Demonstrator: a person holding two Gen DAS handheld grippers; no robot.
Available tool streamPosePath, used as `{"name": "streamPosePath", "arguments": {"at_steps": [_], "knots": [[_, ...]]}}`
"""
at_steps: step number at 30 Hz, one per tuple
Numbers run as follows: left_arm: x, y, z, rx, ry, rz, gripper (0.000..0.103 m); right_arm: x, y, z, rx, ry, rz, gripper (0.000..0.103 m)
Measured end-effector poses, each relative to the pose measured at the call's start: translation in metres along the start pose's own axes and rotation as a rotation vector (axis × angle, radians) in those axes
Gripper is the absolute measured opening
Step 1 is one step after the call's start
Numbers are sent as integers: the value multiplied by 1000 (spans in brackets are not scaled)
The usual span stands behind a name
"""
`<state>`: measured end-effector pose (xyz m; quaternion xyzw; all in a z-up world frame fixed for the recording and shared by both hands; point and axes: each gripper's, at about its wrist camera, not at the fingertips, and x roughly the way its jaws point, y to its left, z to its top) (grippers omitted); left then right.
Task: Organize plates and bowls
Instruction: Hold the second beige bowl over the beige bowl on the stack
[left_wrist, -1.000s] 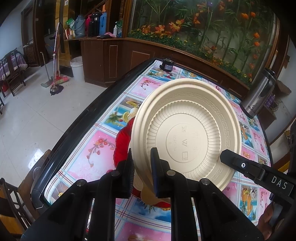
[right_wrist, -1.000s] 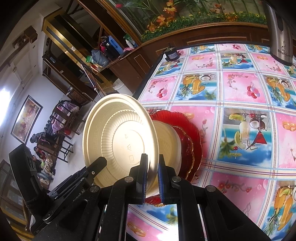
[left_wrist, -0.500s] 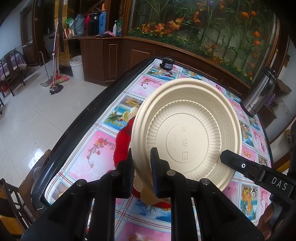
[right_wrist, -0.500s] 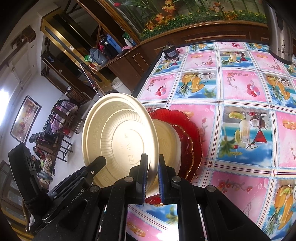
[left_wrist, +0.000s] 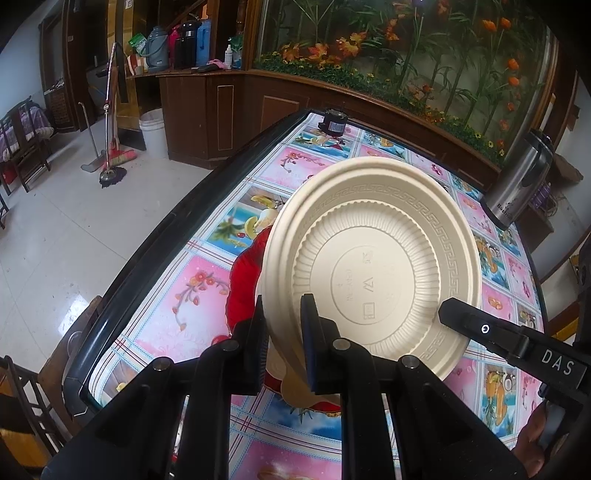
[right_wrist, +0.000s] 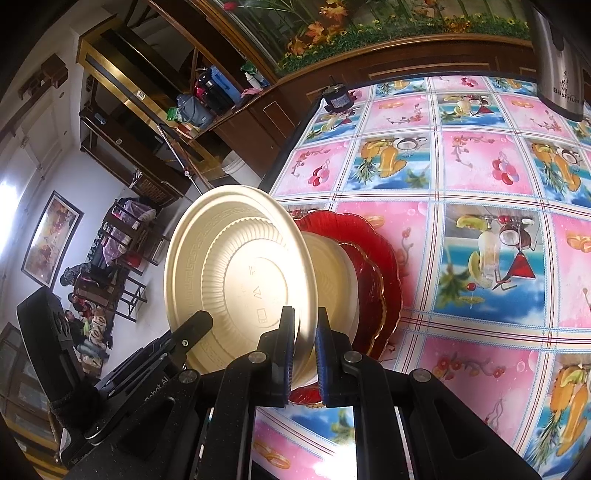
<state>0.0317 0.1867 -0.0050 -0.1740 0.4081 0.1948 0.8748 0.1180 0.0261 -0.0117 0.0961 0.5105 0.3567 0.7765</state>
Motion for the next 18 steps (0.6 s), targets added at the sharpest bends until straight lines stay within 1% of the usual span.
{"name": "streamPosePath", "arguments": {"at_steps": [18], "knots": [[-2,2,-4,5,5,1,14,3,0,-3,3,25,-3,11]]}}
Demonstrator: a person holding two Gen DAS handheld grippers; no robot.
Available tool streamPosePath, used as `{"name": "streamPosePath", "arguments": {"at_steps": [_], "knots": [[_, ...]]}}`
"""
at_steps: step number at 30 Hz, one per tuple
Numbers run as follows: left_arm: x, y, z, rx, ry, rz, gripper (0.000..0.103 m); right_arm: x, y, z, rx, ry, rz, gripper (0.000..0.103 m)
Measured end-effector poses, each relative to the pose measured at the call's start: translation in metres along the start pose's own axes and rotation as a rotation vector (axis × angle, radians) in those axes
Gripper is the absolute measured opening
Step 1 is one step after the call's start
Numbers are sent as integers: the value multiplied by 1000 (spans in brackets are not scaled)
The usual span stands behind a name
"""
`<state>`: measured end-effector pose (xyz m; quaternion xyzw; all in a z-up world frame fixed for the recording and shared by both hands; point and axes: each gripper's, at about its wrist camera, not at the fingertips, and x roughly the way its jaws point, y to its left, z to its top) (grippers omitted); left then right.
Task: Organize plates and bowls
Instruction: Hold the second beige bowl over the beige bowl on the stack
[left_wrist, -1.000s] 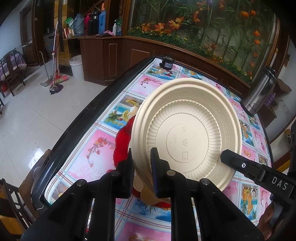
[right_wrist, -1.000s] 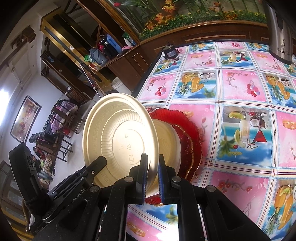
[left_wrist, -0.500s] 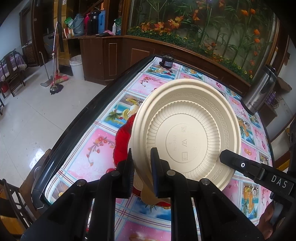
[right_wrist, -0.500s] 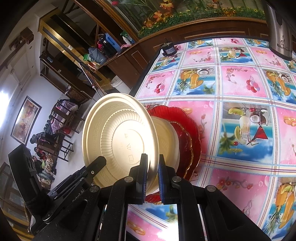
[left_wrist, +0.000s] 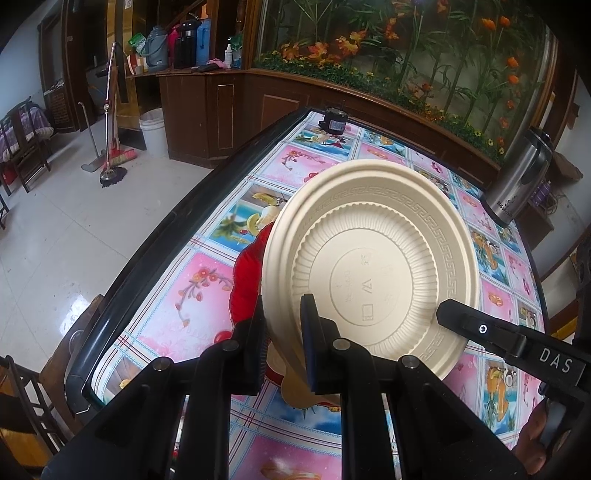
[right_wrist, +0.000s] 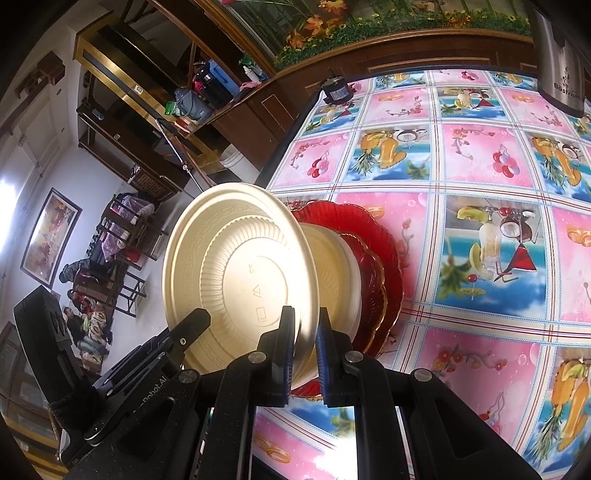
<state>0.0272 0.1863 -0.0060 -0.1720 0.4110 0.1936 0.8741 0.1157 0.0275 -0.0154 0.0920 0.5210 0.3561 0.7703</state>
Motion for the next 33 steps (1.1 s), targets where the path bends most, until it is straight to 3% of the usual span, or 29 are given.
{"name": "streamPosePath", "arguments": {"at_steps": [9,33], "knots": [[-13,-2,3,4,-34,-14,14,-11,5,3,-9,-22,11,11],[-4,-3,0,13,11,-5,14,-2,-1,1,12,23,0,12]]}}
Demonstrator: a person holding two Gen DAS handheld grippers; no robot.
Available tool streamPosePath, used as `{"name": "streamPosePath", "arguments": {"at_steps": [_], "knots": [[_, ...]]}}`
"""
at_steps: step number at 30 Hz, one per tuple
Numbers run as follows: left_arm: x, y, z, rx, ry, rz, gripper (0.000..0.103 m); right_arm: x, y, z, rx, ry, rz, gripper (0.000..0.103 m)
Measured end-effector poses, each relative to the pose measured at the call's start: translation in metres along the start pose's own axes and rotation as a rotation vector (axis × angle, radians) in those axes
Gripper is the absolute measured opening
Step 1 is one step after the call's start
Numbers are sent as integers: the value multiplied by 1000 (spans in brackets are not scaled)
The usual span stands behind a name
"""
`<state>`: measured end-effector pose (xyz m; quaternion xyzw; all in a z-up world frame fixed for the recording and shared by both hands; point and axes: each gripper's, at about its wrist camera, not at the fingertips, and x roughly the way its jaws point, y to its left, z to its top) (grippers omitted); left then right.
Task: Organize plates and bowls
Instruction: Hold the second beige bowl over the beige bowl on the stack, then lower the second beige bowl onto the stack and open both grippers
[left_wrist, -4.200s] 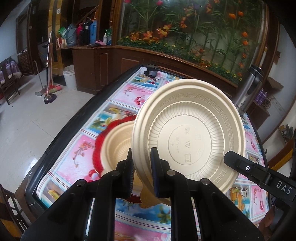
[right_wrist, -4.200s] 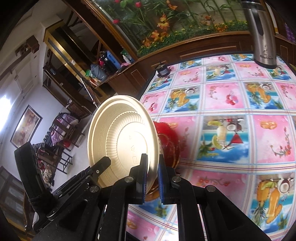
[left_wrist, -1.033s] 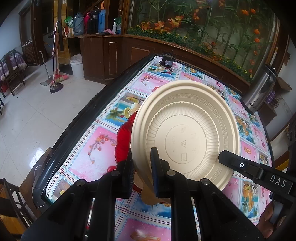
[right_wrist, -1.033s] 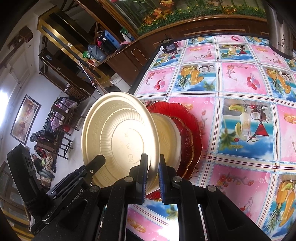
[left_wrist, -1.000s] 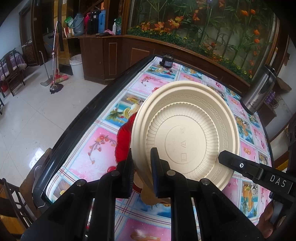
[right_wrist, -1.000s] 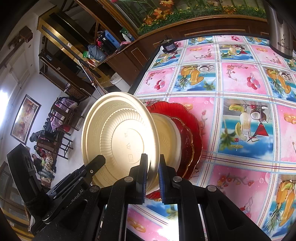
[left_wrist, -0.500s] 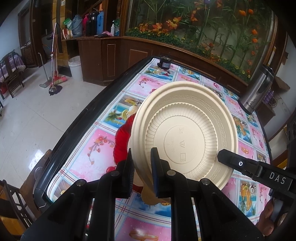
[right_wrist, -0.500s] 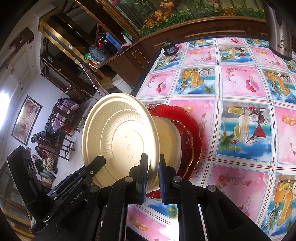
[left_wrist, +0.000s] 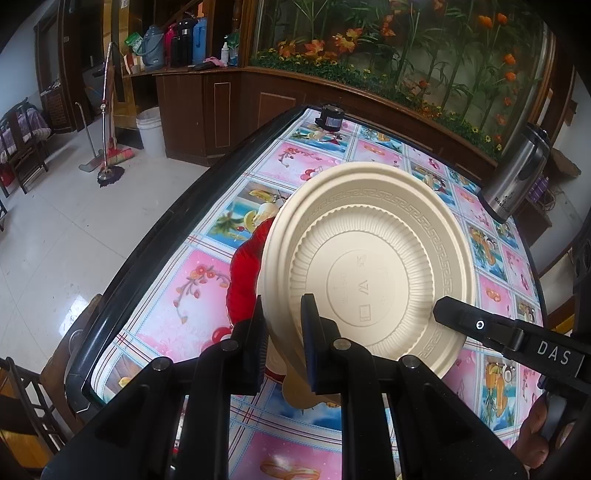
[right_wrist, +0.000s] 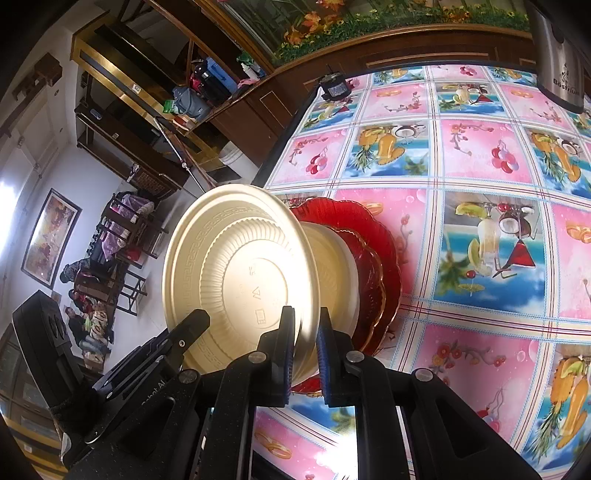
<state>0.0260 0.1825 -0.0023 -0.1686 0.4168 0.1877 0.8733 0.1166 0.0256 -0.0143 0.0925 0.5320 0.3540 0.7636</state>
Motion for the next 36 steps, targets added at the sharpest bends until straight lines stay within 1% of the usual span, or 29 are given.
{"name": "streamPosePath", "arguments": {"at_steps": [4,19,29,31,32,34,36], "knots": [[1,0,-1,0,2,1,14,2,0,-1,-2,6,-3,14],[5,1,0,-9,17,4,14,6,2,1,-15,17,-18,14],[7,-1,6,-16,21,6,15,3,5,4,-21,4,-37,15],[7,-2,7,-13,18,8,17,2,6,5,-23,0,-44,16],[7,-2,7,-13,20,12,19,2,6,5,-24,2,-46,19],[7,-4,7,-14,19,19,29,4,7,6,-27,9,-44,22],[4,-3,8,-20,9,19,52,4,7,6,-27,7,-43,31]]}}
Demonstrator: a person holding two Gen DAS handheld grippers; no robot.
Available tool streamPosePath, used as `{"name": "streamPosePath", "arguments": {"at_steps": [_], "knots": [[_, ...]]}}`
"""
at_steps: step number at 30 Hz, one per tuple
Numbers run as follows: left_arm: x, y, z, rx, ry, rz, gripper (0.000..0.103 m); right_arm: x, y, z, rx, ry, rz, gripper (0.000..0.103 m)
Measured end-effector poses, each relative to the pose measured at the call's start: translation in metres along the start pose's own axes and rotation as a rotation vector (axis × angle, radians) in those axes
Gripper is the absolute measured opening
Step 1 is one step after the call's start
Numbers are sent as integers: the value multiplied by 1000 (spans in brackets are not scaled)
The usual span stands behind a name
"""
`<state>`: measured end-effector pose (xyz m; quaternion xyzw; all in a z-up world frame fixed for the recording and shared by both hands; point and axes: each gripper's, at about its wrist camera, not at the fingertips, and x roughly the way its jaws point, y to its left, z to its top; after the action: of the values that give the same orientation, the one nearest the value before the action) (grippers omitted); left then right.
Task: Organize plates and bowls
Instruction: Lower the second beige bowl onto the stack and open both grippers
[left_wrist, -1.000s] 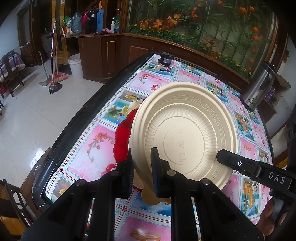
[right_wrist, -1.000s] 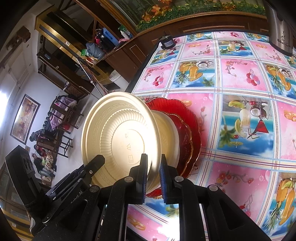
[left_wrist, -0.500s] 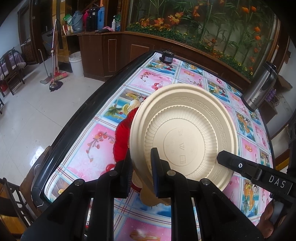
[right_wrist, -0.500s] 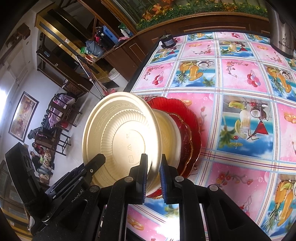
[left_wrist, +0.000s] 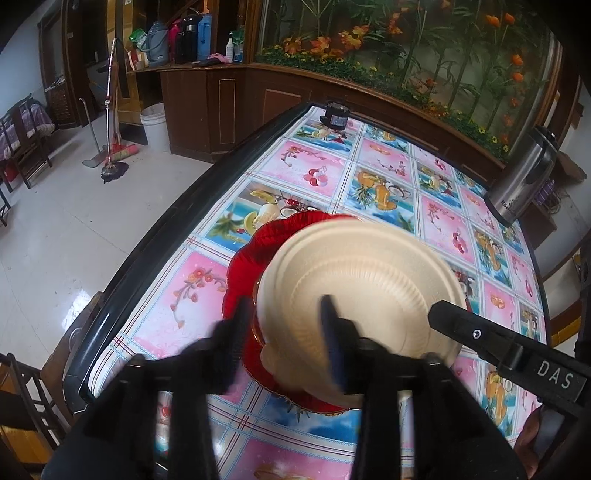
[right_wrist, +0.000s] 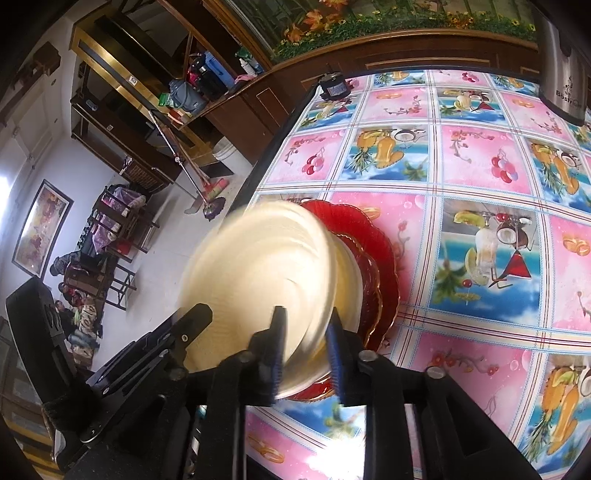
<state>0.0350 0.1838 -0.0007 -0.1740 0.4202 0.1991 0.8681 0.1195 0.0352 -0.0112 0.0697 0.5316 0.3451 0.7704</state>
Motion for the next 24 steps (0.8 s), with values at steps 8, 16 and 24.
{"name": "streamPosePath", "arguments": {"at_steps": [8,16,24], "knots": [[-15,-1,-1,0,-75,39,65,-8,3,0,4,-47,33,67],[-31,-9,-10,11,-133,26,74,-34,24,-8,-122,-144,-23,95],[-37,-18,-29,46,-132,40,83,-62,28,-31,-268,-215,-134,103]]}}
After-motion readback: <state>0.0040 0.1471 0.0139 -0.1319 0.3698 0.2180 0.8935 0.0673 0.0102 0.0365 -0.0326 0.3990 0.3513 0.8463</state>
